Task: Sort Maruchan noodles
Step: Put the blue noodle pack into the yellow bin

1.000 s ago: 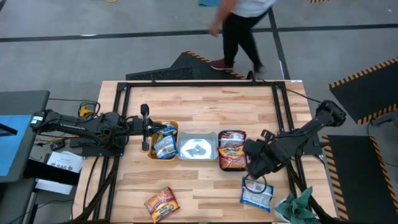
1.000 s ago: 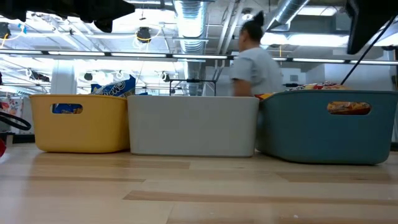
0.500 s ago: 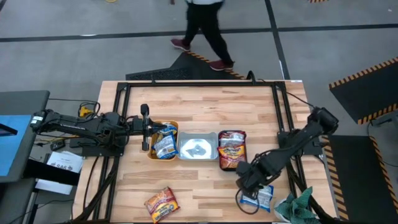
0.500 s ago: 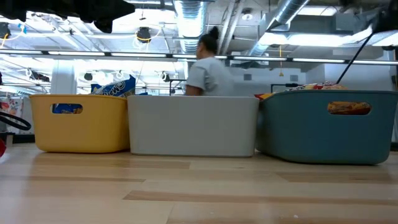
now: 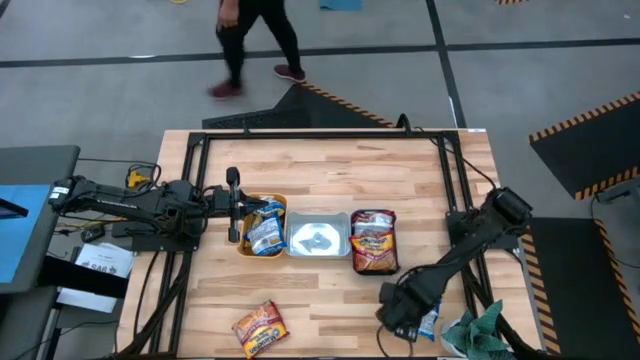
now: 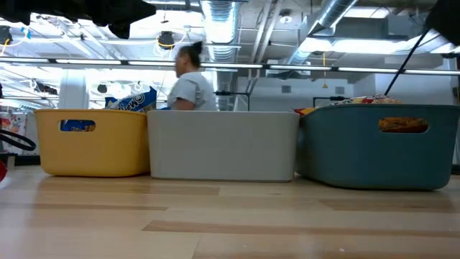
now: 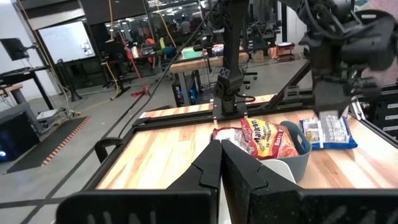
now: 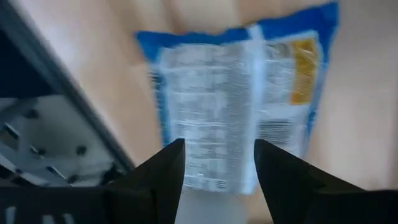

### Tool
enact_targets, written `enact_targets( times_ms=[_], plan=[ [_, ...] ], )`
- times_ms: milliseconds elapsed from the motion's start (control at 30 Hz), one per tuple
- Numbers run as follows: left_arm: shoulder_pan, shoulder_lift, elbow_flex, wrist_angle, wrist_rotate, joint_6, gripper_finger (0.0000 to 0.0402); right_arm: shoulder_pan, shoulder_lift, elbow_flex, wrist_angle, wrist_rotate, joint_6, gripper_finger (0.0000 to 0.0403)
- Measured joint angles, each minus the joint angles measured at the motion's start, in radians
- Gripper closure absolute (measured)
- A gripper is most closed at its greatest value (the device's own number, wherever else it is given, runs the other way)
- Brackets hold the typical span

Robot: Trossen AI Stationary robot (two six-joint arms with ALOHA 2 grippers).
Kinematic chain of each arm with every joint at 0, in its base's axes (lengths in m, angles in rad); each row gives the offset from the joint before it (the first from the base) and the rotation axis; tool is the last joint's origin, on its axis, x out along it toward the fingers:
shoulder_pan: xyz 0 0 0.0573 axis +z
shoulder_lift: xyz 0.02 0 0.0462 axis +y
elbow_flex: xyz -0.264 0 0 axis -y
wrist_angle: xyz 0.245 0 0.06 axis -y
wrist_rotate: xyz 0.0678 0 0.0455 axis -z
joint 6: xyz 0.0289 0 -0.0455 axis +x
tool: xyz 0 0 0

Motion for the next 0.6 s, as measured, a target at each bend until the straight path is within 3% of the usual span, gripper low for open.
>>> enact_targets(
  times_ms=[233, 433, 600],
  plan=[
    [0.0, 0.0, 0.0, 0.01, 0.0, 0.0, 0.0401, 0.041, -0.095, -0.029, 0.067, 0.169, 0.099, 0.0193],
    [0.0, 0.0, 0.0, 0.012, 0.0, 0.0, 0.0401, 0.047, -0.174, -0.277, 0.326, 0.096, 0.24, 0.0201],
    [0.0, 0.0, 0.0, 0.014, 0.0, 0.017, 0.0401, 0.063, -0.262, -0.354, 0.394, 0.144, 0.304, 0.0202]
  ],
)
